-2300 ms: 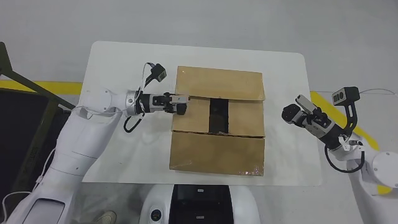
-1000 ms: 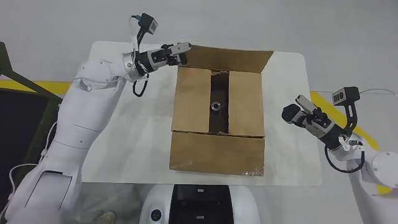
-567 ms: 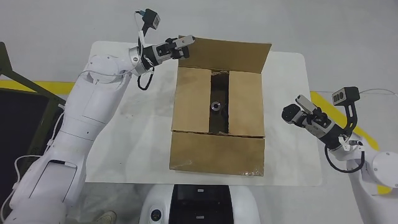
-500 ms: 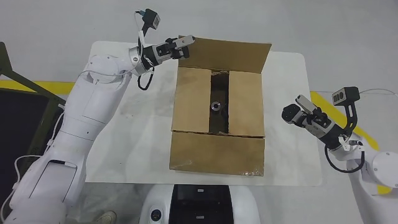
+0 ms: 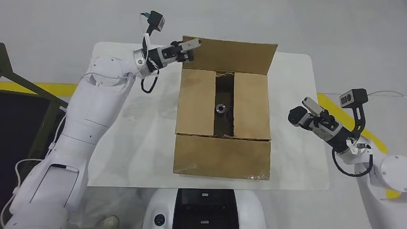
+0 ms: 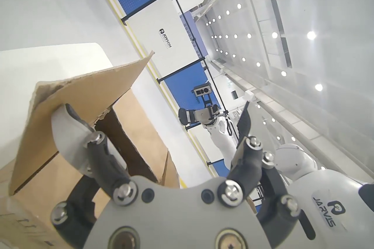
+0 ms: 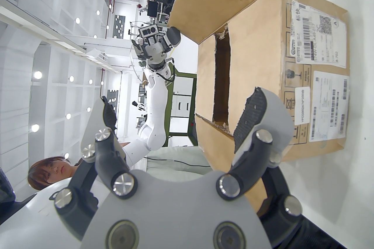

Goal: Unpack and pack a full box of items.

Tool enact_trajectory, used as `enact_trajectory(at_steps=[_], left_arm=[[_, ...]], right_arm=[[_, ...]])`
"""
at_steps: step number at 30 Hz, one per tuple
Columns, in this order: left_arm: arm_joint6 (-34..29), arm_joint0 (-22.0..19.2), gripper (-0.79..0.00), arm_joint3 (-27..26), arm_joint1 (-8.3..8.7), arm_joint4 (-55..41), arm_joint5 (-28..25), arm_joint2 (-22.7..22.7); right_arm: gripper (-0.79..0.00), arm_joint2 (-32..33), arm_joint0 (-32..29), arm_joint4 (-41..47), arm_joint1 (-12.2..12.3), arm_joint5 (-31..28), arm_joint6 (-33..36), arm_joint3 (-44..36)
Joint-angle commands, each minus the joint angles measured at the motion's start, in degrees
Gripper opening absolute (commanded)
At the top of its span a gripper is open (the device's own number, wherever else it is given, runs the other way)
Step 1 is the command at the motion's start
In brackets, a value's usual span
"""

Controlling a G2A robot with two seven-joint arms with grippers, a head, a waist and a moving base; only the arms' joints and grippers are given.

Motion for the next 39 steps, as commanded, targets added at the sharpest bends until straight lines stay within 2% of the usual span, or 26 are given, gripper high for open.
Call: enact_trajectory(at_steps=[1, 16, 26, 33, 39], left_arm=[[0.44, -0.59, 0.000, 0.80, -0.21, 1.69, -0.34, 0.67], [9.49, -9.09, 0.000, 15.37, -3.91, 8.13, -2.67, 7.55], [8.69, -12.40, 0.000, 23.30, -6.52, 8.34, -1.90, 11.72], [9.05, -14.36, 0.000, 28.32, -8.09, 9.11, 0.41, 13.52], [9.40, -15.38, 0.000, 31.65, -8.98, 9.61, -0.53, 13.94]], right_arm=[[0.000, 0.00, 0.00, 0.00, 0.00, 0.00, 0.00, 0.00], [0.000, 0.00, 0.00, 0.00, 0.00, 0.00, 0.00, 0.00], [0.000, 0.00, 0.00, 0.00, 0.00, 0.00, 0.00, 0.00], [0.000, 0.00, 0.00, 0.00, 0.00, 0.00, 0.00, 0.00], [0.000, 0.00, 0.00, 0.00, 0.00, 0.00, 0.00, 0.00]])
